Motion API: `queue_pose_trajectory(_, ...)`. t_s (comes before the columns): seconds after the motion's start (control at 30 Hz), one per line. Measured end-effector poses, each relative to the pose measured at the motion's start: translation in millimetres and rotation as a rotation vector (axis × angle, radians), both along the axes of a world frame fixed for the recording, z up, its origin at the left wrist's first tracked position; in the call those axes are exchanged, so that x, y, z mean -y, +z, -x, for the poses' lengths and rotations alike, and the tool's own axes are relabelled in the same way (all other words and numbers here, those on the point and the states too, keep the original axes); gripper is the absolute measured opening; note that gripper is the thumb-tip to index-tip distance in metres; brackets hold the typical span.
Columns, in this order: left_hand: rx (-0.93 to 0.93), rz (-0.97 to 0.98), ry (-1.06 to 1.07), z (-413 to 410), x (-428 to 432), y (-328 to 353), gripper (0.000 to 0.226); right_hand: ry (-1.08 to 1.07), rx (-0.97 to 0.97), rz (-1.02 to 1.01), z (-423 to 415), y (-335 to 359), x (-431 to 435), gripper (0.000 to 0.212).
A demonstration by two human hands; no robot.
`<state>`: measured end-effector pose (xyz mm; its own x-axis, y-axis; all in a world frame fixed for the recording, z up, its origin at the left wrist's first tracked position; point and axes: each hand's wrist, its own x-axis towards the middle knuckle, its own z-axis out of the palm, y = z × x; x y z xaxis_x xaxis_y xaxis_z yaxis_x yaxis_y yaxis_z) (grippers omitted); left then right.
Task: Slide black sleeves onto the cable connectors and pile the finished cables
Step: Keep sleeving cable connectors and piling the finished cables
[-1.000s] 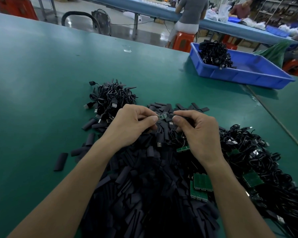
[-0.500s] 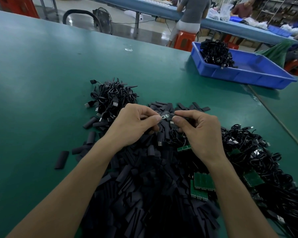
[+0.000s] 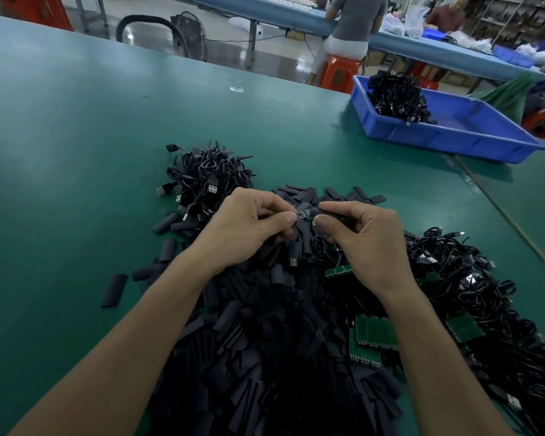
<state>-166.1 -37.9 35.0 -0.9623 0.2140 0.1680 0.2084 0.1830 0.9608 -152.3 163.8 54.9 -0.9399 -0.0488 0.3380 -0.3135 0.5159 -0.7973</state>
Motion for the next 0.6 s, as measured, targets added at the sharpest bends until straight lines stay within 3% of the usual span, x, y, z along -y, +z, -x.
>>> queue_pose_trajectory(0.37, 0.001, -0.004, -0.094, -2, 3, 5, 0.013, 0.274, 0.142, -0.038, 6, 11, -9, 0.020)
queue_pose_trajectory(0.6, -0.004, 0.073, -0.002, -3, 2, 4, 0.013, 0.230, 0.021, -0.010, 2, 4, -6, 0.017)
